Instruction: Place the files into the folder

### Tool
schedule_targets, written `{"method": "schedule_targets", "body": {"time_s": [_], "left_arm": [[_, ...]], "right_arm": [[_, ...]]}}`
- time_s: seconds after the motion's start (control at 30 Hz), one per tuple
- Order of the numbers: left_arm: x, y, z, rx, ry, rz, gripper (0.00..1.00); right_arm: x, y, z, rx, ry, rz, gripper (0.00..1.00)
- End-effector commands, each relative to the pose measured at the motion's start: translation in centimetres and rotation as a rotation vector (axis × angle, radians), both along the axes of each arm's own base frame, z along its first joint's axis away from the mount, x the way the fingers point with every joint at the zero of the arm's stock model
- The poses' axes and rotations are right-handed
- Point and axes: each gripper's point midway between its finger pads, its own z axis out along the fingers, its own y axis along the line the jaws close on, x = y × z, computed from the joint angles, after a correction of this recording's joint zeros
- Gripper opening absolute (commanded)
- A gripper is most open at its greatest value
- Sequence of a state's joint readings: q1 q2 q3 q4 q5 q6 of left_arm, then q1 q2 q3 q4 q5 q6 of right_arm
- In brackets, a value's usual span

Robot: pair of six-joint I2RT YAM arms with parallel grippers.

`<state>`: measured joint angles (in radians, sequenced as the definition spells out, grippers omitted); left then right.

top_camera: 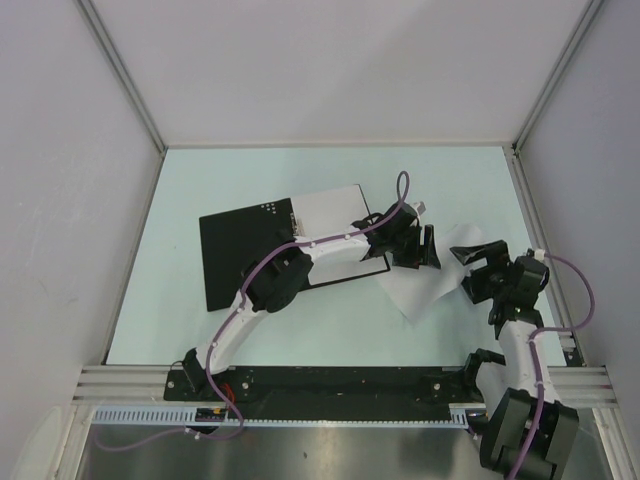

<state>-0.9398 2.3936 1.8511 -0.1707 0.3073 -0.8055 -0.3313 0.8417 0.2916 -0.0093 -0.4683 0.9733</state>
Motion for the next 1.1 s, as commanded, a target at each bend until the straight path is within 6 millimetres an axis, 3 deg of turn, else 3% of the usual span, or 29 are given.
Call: {"method": "schedule_targets", "body": {"time_s": [0.0, 0.27, 0.6, 0.7, 0.77, 0.83, 0.9, 0.93, 1.0, 1.03, 1.07], "left_arm": [[-1.2, 0.9, -3.0, 0.054, 0.064, -0.010, 0.73], [-1.2, 0.7, -2.8, 0.044, 0.064, -0.013, 0.73], [-1.2, 0.5, -1.9, 0.023, 0.051, -0.020, 0.73], [-1.3, 0.3, -1.3, 0.006, 0.050, -0.035, 0.74], [-1.4, 0.1, -0.6, -0.010, 0.040, -0.052, 0.76], [-1.3, 0.0, 1.5, -0.039, -0.005, -0.074, 0.78], [-1.3, -0.1, 3.8, -0.068, -0.041, -0.091, 0.82], [-1.2, -0.1, 6.4, -0.099, -0.090, -0.106, 0.83], [-1.2, 0.1, 9.7, -0.136, -0.154, -0.123, 0.92], [-1.3, 0.4, 12.8, -0.170, -0.227, -0.149, 0.95], [-1.5, 0.7, 13.8, -0.169, -0.256, -0.162, 0.99]], "right_arm": [[-0.6, -0.5, 0.9, 0.021, 0.000, -0.062, 0.98], [-1.2, -1.1, -0.2, 0.009, 0.057, -0.107, 0.89], [-2.4, -2.9, -2.5, -0.118, 0.152, -0.152, 0.65], [-2.7, -3.6, -2.9, -0.177, 0.166, -0.153, 0.47], [-2.8, -4.0, -3.1, -0.214, 0.174, -0.152, 0.27], [-2.4, -4.4, -2.6, -0.241, 0.157, -0.150, 0.09], [-2.0, -4.8, -2.0, -0.296, 0.149, -0.129, 0.00], [-1.4, -5.4, -0.6, -0.335, 0.130, -0.134, 0.00], [-0.9, -5.8, 0.7, -0.412, 0.123, -0.102, 0.00], [-0.9, -5.6, 0.7, -0.432, 0.147, -0.076, 0.00], [-0.1, -6.2, 2.6, -0.471, 0.132, -0.093, 0.00]]}}
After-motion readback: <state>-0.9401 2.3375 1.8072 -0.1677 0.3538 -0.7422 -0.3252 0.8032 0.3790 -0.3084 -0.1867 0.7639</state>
